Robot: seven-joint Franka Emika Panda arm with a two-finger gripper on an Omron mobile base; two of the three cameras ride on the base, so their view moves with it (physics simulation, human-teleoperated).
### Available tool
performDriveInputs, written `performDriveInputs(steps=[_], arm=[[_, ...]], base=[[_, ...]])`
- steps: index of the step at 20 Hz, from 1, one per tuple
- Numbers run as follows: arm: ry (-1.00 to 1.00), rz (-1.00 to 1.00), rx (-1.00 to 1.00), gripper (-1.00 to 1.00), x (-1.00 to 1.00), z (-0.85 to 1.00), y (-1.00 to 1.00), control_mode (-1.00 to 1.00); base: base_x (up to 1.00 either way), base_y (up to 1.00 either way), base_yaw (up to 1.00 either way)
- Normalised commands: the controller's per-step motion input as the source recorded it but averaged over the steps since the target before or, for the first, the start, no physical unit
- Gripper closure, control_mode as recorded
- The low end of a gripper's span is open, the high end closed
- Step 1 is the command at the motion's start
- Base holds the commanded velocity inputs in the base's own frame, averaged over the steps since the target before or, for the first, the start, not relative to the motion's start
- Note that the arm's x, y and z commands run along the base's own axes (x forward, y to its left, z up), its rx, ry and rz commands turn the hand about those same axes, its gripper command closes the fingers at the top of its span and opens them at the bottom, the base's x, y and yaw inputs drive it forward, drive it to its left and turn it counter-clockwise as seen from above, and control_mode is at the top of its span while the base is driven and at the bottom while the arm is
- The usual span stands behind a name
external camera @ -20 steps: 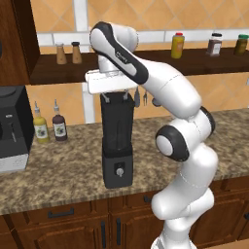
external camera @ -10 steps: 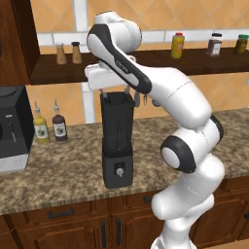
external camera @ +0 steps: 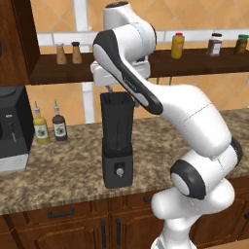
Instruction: Close the lid blender by securely placing the lid on top.
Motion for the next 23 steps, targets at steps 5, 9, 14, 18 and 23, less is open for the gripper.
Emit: performDriveInputs(steps=[5, 9, 14, 18, 23], arm=[[-0.22, 0.05, 0.2, -1.0, -0.6, 0.0, -0.83, -1.0], [-0.16, 0.02, 0.25, -1.0, -0.69, 0.0, -0.98, -1.0], [-0.07, -0.02, 0.21, -1.0, -0.68, -0.01, -0.9, -1.0], [-0.02, -0.03, 0.01, -1.0, -0.1, 0.0, -0.1, -1.0], [0.0, 0.0, 0.0, -1.0, 0.0, 0.0, 0.0, -1.0]], base=[[0.0, 0.0, 0.0], [0.0, 0.0, 0.0], [0.0, 0.0, 0.0], [0.0, 0.0, 0.0], [0.0, 0.0, 0.0]])
